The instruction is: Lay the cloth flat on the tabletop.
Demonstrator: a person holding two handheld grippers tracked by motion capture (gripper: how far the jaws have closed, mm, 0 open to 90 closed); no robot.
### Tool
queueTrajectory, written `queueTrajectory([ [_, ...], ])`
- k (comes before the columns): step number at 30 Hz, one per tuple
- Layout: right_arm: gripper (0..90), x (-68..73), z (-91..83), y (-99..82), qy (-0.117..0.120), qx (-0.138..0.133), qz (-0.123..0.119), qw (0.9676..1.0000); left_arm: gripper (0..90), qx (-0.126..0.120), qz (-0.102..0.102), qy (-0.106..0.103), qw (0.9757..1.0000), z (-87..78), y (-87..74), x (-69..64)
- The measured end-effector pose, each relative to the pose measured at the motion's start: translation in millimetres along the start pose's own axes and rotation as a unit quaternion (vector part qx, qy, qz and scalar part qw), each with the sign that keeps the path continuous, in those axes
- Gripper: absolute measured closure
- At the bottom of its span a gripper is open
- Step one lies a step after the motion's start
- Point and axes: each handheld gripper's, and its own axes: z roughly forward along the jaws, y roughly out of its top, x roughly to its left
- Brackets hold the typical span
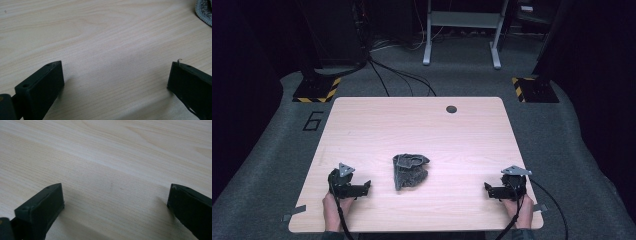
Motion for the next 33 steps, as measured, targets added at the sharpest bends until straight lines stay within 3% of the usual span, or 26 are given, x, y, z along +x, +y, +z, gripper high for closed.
queueTrajectory([
  [21, 2.9, 0.2, -0.9, 0.3, 0.007, -0.001, -0.005, 1.0, 0.6, 0.0, -0.001, 0.001, 1.0, 0.0, 0.0, 0.1],
  [25, 5.8, 0.9, -1.3, 2.5, 0.013, 0.004, -0.015, 0.9998, 0.7, 0.0, -0.001, 0.001, 1.0, -0.1, 0.1, 0.1],
  [29, 6.5, 8.9, -0.2, 6.2, 0.029, 0.006, -0.014, 0.9995, 0.7, 0.0, -0.002, 0.002, 1.0, -0.1, 0.0, 0.0],
  [33, 7.1, 30.9, 0.4, 16.8, 0.047, -0.004, -0.03, 0.9984, 0.7, -0.001, -0.001, 0.002, 1.0, 0.0, 0.0, 0.1],
])
